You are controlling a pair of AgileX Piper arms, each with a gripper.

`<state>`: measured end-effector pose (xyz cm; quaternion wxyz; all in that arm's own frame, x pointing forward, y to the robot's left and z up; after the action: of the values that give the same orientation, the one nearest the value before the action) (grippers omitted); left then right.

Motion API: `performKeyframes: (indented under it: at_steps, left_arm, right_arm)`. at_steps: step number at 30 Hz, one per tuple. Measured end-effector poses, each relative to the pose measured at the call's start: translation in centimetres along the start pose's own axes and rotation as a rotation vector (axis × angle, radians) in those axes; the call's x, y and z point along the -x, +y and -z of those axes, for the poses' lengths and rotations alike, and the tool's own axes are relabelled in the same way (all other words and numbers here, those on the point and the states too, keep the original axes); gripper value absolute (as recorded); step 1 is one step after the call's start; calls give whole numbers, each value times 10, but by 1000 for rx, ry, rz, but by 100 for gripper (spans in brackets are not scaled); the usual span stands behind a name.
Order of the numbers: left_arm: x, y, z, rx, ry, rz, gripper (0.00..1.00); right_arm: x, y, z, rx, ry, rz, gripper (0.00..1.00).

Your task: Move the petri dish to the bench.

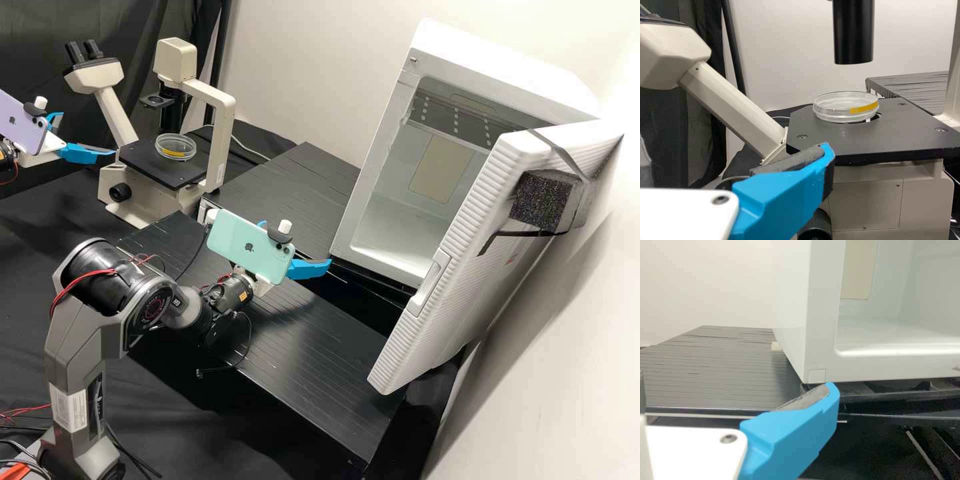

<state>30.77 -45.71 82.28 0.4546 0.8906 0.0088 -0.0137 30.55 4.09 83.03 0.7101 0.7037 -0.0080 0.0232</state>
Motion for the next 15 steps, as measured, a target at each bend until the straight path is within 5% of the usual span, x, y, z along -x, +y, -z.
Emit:
performKeyframes:
  at_steps: [15]
  left_arm:
    - [0,0,0,0,0,0,100]
  right_arm:
    - [17,-6,2,-2,5,23,100]
